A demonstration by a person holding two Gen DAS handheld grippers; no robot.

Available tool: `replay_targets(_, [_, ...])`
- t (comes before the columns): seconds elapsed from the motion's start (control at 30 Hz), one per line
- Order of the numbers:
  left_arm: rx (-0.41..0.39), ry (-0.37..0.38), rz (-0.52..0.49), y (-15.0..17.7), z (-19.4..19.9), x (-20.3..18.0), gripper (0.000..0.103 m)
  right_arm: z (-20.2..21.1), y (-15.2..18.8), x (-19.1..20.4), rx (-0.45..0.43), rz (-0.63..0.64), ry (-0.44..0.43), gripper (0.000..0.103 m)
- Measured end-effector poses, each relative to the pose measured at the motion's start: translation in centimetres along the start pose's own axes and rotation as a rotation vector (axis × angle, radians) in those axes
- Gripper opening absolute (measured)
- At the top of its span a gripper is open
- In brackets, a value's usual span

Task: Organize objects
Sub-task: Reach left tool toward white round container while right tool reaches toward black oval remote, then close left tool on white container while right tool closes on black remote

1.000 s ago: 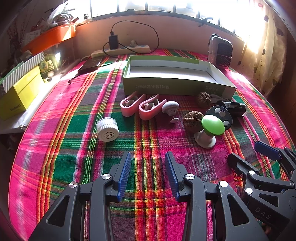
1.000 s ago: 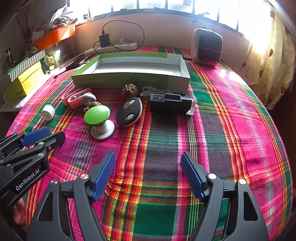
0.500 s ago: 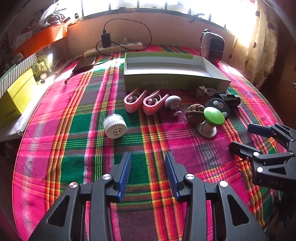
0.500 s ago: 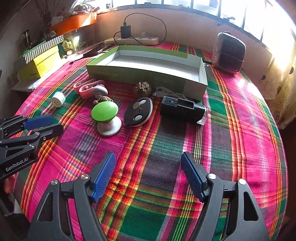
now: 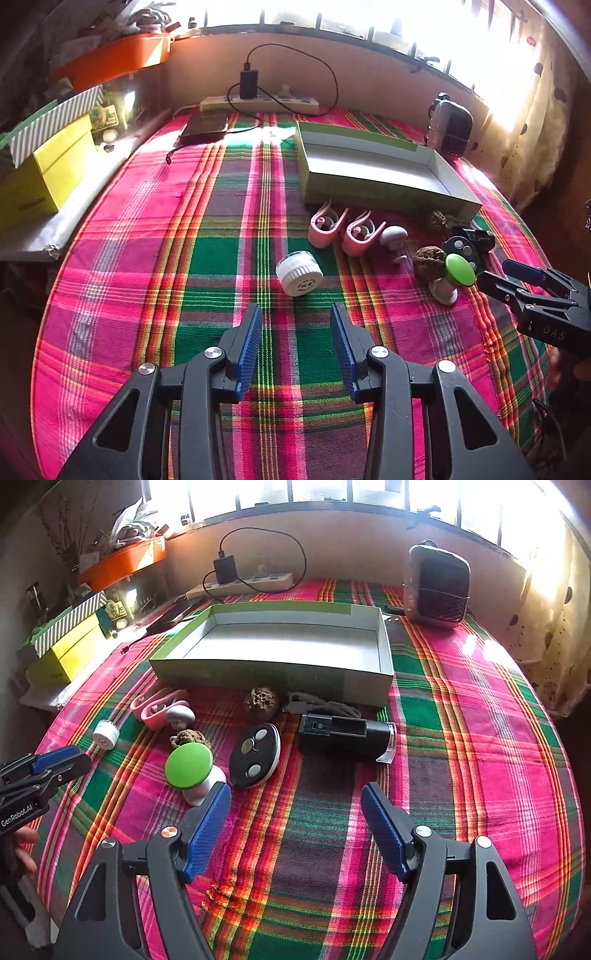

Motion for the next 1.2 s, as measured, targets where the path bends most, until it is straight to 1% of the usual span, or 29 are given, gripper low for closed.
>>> replay_targets(0.3, [-0.001,-0.007,-0.005,-1.7,-1.6,-0.2,0.037,-1.3,-0.9,-0.1,0.003,-0.015,-0.005,0.074])
replay_targets(0.43, [0.013,-0.009,0.001,-2.0,-2.3,-0.2,0.037,-1.9,-1.1,0.1,0.010,-0.030,-0.023,0.073])
replay_targets(0.57, [0.030,-0.027,-0.002,-2.0,-3.0,-0.1,0.037,-2.3,-1.5,0.1,0.016,-0.029,-0.015,0.073])
replay_targets(0.67, [0.030,-0.038,0.005,-2.0,-3.3,0.0,0.037,-2.8,-1.7,-0.1,0.026,-0.027,0.001,0.070])
replay_targets(0.77, [0.030,-0.041,0.011,-2.1,-3.3,0.0,0.037,-3.0,-1.8,0.0,0.025,-0.028,-0.010,0.069])
replay_targets(0.97, [0.029,-0.044,0.018,-2.2,-3.4,0.2,0.037,-3.2,-1.9,0.1,0.019,-0.019,-0.001,0.060])
replay_targets(1.1, [0.024,-0.039,0.037,-2.3,-3.5,0.3,0.037,-3.1,-2.0,0.0,0.014,-0.019,0.000,0.045])
replay_targets(1.17, [0.021,-0.043,0.041,-2.3,-3.5,0.3,0.036,-3.1,-2.0,-0.1,0.015,-0.021,0.006,0.042])
replay_targets(1.2, [0.019,-0.047,0.042,-2.2,-3.5,0.2,0.033,-3.0,-2.0,-0.1,0.016,-0.020,0.007,0.040])
Point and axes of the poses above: each gripper's, at about its wrist camera, not at the fingertips, and z roughly against the way its jaws point, x to its left, y to its underside, the point moved 5 cm from there along -z, roughly the way its jaws point, and after that the axes turned 13 degrees about z, right-handed, at the moved point
